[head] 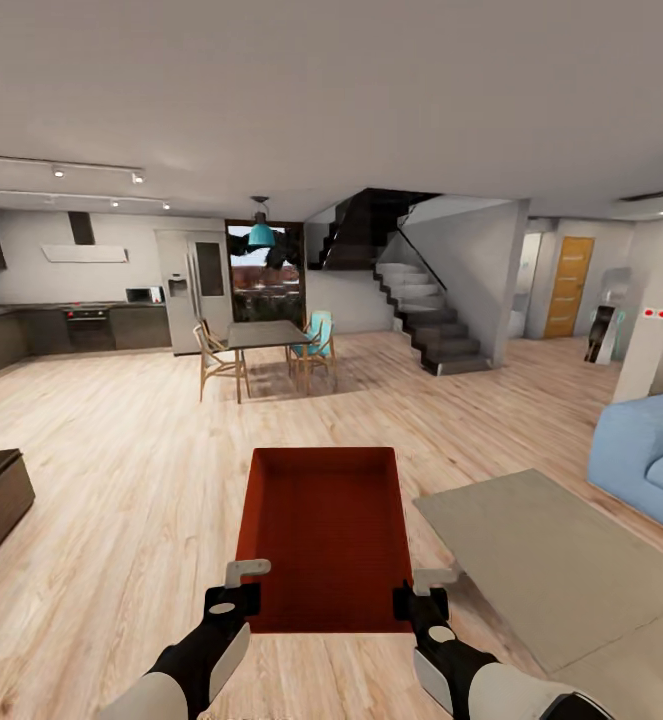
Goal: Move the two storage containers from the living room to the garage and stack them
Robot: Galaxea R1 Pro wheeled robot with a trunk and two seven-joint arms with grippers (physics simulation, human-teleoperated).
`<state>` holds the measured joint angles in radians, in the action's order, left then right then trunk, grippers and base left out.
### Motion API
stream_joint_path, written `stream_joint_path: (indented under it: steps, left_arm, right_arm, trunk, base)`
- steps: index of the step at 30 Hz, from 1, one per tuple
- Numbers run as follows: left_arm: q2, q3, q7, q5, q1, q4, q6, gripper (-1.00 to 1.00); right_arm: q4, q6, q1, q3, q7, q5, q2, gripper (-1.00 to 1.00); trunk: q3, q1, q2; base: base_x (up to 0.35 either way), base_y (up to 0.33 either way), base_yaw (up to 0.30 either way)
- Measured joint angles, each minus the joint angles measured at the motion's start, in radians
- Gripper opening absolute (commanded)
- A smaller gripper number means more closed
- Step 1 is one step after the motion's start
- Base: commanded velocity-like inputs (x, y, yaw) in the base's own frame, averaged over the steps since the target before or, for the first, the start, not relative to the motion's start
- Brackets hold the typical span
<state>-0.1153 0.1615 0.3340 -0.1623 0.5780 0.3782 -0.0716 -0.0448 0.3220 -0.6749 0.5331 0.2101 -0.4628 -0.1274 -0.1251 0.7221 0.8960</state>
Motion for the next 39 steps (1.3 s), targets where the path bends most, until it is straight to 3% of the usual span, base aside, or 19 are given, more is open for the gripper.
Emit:
stream_joint_path:
  steps: [14,39]
  left_arm:
    - [0.000,0.000,0.000,0.000,0.000,0.000,0.000,-1.00]
    - [-0.001,-0.003,0.000,0.001,0.000,-0.003,0.002,-1.00]
  right_arm:
    - [0.000,0.000,0.000,0.000,0.000,0.000,0.000,-1.00]
    - [0.000,-0.001,0.000,0.008,0.000,-0.007,0.001,-1.00]
  trunk:
    - [0.000,0.000,0.000]
    - [0.000,-0.001,0.000]
  base:
    - [0.055,0.000,0.286]
    - [0.319,0.000,0.007]
